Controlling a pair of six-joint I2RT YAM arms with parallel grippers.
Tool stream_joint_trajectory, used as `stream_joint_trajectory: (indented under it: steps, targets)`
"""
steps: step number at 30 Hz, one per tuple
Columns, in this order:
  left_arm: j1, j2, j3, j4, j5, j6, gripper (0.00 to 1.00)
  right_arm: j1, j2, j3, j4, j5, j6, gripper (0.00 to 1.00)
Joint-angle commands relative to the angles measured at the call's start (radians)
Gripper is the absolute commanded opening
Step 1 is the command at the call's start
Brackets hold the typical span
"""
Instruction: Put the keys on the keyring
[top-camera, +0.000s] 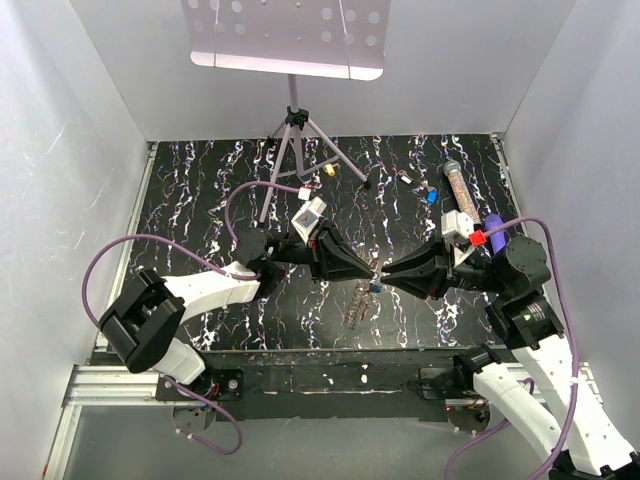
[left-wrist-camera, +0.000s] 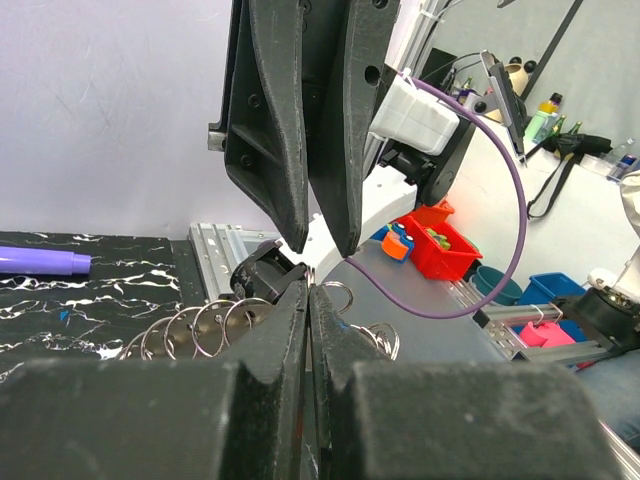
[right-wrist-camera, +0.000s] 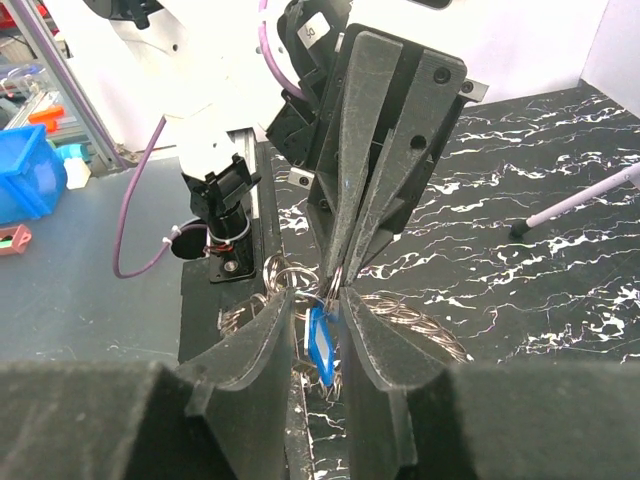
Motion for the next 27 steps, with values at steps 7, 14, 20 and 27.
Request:
stream_joint_trajectory:
  steps: [7,14,20,27]
  targets:
    - [0.002,-0.038,0.041,0.171,-0.024,0.012,0.00,-0.006,0.019,-0.011,0.064,0.004,0.033,0.28]
    - [0.002,-0.038,0.038,0.187,-0.039,0.007,0.00,-0.006,0.027,-0.023,0.046,0.013,0.030,0.29]
    - [0.002,-0.038,0.034,0.185,-0.051,0.016,0.00,-0.004,0.042,-0.018,0.053,-0.006,0.032,0.27]
    - [0.002,-0.043,0.026,0.165,-0.070,0.042,0.00,-0.001,0.062,-0.011,0.061,-0.029,0.030,0.14]
